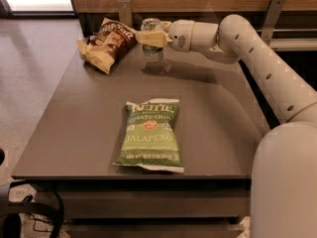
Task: Move 7up can near brown chip bag
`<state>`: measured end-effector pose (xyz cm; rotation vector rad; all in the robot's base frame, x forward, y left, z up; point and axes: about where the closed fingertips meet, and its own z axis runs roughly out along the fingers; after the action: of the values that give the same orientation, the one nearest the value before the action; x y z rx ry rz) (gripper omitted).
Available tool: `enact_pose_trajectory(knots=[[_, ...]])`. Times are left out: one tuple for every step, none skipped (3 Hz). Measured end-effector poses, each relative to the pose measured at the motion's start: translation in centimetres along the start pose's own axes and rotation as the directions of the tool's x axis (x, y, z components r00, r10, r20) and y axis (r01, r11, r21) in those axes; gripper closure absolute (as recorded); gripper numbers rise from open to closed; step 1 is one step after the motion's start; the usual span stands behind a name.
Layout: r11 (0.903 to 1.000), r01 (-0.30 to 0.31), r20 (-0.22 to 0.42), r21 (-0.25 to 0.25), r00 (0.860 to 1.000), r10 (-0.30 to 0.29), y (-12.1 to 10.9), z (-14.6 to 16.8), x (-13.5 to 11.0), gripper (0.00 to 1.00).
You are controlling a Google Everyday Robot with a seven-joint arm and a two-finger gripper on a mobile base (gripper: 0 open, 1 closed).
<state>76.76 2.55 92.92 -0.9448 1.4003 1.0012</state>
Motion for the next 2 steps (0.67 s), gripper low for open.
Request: enact_pose_trajectory(knots=[[0.9997,0.021,0.044,0.009,0.999,-0.022,-1.4,2.4,1.7,1.00],[0.9996,0.029,0.059,0.002,0.998,-0.029,-1.2,4.3,2.7,1.00]])
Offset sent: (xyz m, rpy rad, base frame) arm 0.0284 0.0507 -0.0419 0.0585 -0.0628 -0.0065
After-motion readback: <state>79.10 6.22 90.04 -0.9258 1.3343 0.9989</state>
